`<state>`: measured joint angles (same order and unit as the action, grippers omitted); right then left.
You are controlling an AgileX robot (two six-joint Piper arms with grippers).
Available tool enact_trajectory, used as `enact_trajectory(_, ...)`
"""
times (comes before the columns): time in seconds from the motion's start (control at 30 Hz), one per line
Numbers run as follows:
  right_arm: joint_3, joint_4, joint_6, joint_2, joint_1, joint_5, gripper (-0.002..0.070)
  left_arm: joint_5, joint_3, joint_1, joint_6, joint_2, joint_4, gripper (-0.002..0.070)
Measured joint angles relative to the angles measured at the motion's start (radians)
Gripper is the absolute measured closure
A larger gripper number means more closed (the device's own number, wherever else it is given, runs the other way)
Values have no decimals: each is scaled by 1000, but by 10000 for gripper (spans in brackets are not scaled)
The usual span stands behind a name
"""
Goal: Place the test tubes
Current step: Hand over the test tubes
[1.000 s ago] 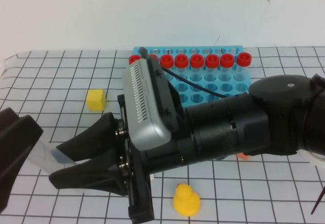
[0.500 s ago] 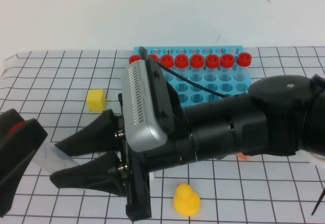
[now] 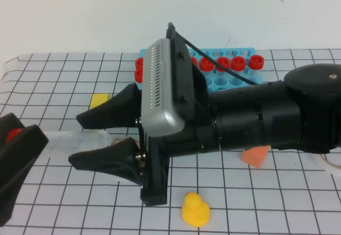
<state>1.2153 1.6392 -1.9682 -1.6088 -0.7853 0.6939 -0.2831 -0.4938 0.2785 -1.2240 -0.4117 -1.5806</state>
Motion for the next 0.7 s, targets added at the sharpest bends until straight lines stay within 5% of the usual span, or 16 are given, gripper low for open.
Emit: enact_trajectory(0.7, 0, -50, 127, -53, 1, 53, 262, 32, 0, 0, -30, 0, -24, 413)
